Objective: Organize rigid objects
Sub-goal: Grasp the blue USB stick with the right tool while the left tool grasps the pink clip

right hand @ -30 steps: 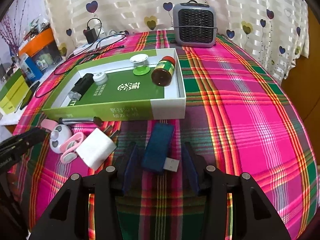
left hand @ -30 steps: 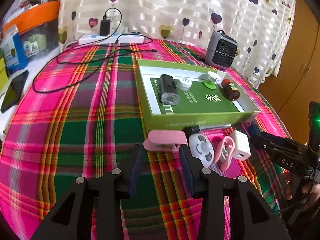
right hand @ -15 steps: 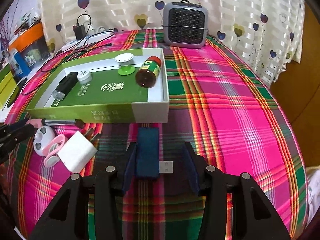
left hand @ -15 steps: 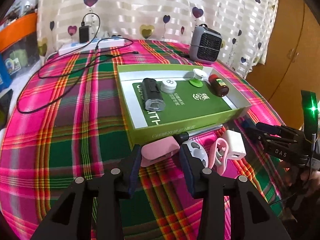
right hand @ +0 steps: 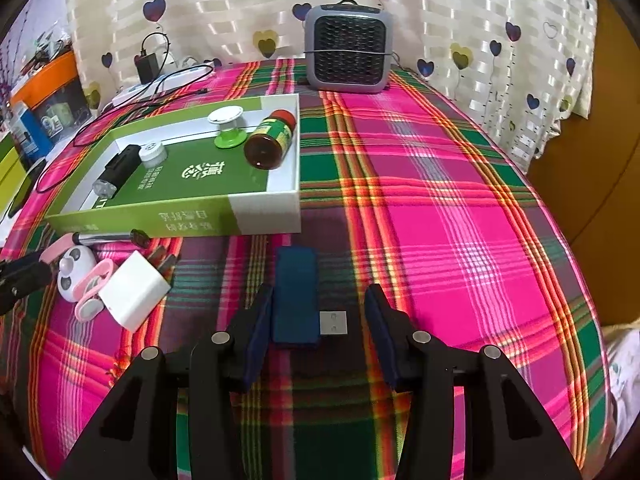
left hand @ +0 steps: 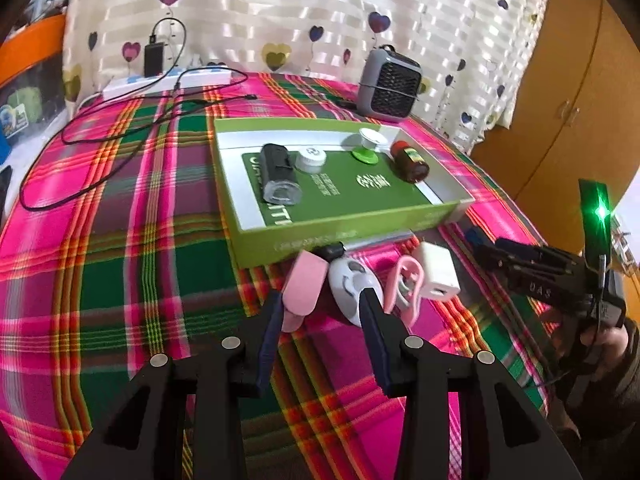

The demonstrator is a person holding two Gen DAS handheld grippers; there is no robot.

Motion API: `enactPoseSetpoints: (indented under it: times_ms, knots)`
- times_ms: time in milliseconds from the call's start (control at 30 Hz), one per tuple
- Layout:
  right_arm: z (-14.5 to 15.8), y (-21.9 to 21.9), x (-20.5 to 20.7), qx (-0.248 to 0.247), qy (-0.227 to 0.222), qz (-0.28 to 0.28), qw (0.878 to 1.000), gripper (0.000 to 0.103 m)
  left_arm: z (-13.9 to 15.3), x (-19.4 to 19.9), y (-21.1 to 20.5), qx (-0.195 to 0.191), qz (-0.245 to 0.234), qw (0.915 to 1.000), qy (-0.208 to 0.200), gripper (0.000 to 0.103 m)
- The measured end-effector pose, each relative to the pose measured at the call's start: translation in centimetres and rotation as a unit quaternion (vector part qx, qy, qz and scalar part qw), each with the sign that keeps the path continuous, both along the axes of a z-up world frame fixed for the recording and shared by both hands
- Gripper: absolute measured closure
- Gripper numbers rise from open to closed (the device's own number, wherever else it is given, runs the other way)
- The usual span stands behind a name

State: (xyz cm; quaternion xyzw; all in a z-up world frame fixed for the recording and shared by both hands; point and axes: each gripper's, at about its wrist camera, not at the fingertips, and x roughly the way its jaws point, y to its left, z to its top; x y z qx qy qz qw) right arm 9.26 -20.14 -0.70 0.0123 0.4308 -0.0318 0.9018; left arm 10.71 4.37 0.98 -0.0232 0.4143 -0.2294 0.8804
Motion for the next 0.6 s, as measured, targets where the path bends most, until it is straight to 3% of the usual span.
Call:
enactPoseSetpoints:
  times_ms: [267, 600]
  knots:
    - [0.0, 0.0, 0.2, -0.006, -0.001, 0.003, 1.000, 0.056, -0.2, 0.6, 0.3, 0.045, 0.031, 0.9985, -0.002, 0.065]
    - [0.0, -0.1, 0.9, -0.008, 0.000, 0.017, 1.000, 0.056, -0.8, 1.7, -1.3, 0.089, 0.022, 0.9958, 0.003, 0.065]
